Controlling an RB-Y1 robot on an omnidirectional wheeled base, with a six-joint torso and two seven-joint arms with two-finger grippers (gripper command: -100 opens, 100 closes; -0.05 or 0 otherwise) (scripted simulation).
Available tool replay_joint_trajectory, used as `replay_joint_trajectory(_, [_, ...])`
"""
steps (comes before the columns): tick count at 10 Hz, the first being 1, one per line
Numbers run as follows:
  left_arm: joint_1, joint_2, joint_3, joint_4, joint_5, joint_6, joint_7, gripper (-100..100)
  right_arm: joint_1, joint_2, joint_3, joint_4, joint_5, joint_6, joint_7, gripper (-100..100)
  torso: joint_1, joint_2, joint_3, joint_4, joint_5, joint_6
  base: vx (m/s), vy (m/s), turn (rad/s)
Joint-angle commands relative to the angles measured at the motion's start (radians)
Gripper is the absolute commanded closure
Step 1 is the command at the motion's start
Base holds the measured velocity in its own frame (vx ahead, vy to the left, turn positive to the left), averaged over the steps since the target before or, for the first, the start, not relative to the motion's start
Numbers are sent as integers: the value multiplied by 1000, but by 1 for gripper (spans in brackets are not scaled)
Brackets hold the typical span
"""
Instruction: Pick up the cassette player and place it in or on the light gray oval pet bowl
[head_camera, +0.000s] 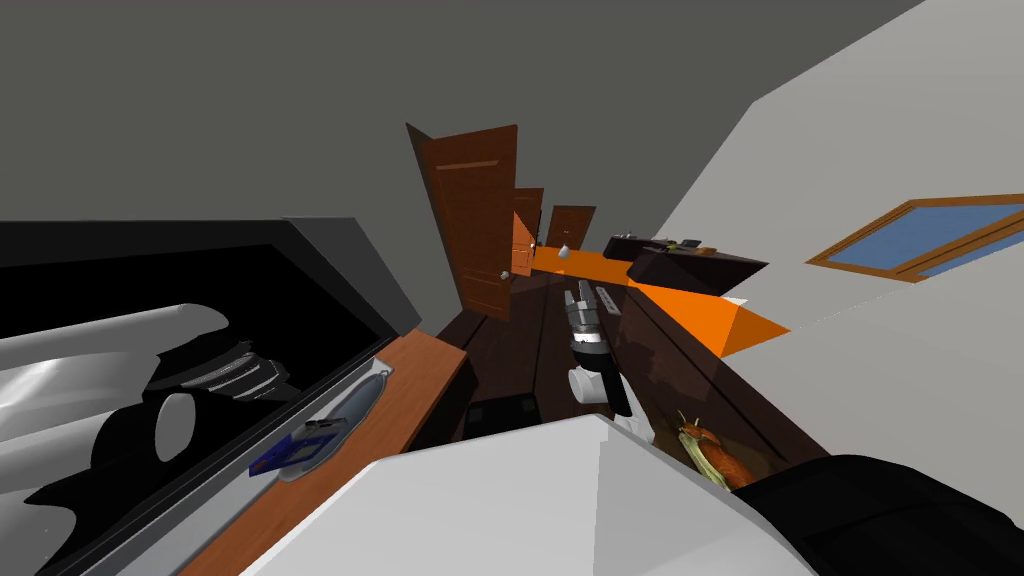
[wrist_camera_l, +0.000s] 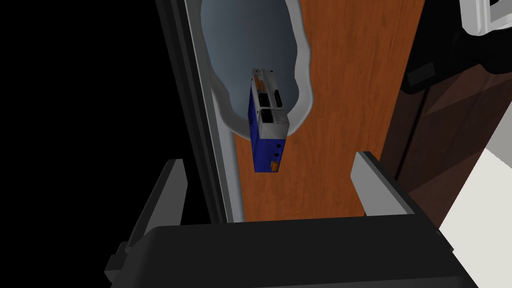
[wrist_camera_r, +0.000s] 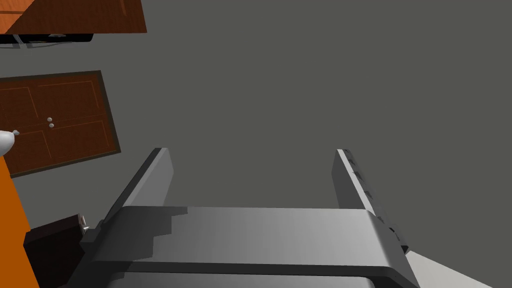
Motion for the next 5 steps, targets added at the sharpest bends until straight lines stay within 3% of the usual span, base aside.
replay_joint_trajectory(1, [0, 0, 0, 0, 0, 0, 0, 0, 0, 0, 0, 0, 0, 0, 0, 0, 0, 0, 0, 0, 0, 0, -7, 3, 2])
replay_joint_trajectory(5, [0, 0, 0, 0, 0, 0, 0, 0, 0, 0, 0, 0, 0, 0, 0, 0, -1, -4, -2, -1, 0, 0, 0, 0, 0])
